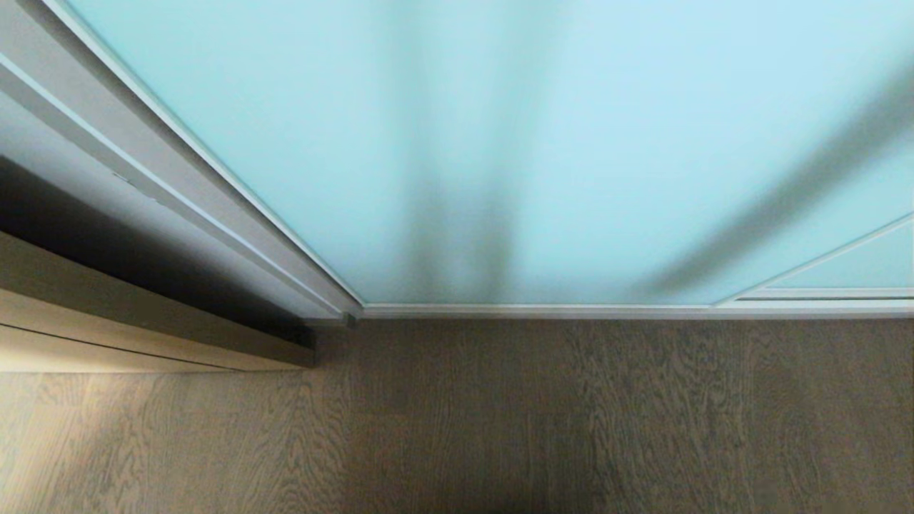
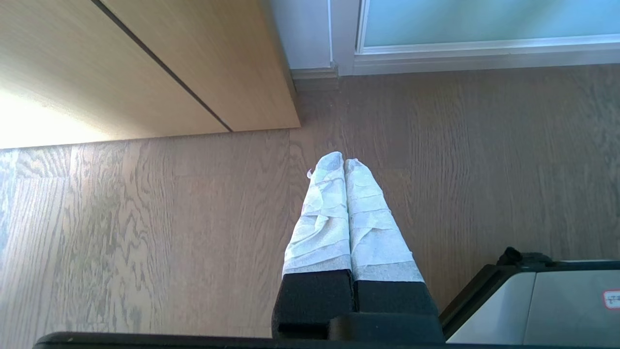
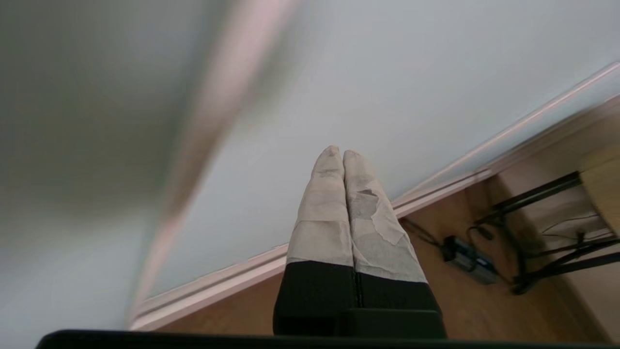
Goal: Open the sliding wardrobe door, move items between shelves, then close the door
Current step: Open the door
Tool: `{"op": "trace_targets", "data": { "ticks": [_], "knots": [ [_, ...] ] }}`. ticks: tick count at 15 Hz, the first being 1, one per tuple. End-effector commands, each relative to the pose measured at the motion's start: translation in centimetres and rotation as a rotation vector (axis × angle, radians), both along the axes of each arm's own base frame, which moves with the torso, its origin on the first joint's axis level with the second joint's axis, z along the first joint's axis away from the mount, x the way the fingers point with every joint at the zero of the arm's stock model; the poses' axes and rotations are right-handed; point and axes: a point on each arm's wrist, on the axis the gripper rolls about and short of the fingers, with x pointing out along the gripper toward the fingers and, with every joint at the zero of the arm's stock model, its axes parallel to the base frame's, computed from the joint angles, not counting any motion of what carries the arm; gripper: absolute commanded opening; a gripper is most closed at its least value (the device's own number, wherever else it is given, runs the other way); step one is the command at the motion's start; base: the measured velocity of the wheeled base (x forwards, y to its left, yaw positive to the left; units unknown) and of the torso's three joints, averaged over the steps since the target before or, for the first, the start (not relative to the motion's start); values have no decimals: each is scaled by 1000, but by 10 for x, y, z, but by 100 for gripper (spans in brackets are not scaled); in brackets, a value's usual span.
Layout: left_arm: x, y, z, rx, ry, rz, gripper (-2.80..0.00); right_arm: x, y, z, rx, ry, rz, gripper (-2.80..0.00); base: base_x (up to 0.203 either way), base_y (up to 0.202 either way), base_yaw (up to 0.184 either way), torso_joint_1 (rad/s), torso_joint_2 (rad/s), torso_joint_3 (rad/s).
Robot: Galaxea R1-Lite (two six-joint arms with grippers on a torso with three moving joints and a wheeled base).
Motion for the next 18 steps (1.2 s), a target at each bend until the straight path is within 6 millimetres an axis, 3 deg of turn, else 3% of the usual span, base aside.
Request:
{"op": "trace_targets", "data": {
  "ticks": [1, 4, 8, 11, 18],
  "knots": [
    [0, 0, 0, 0, 1, 0, -280, 9, -15, -7, 4, 10, -24, -280, 0, 0, 0, 0, 0, 0],
    [0, 0, 0, 0, 1, 0, -280, 5, -17, 0, -17, -15, -30, -280, 0, 0, 0, 0, 0, 0],
    [0, 0, 0, 0, 1, 0, -280, -43, 27, 21, -70, -36, 57, -280, 0, 0, 0, 0, 0, 0],
    [0, 0, 0, 0, 1, 0, -280, -72, 54, 20, -13, 49, 136, -280, 0, 0, 0, 0, 0, 0],
    [0, 0, 0, 0, 1, 0, -280, -46, 37, 14, 121, 32, 197, -280, 0, 0, 0, 0, 0, 0]
  ]
}}
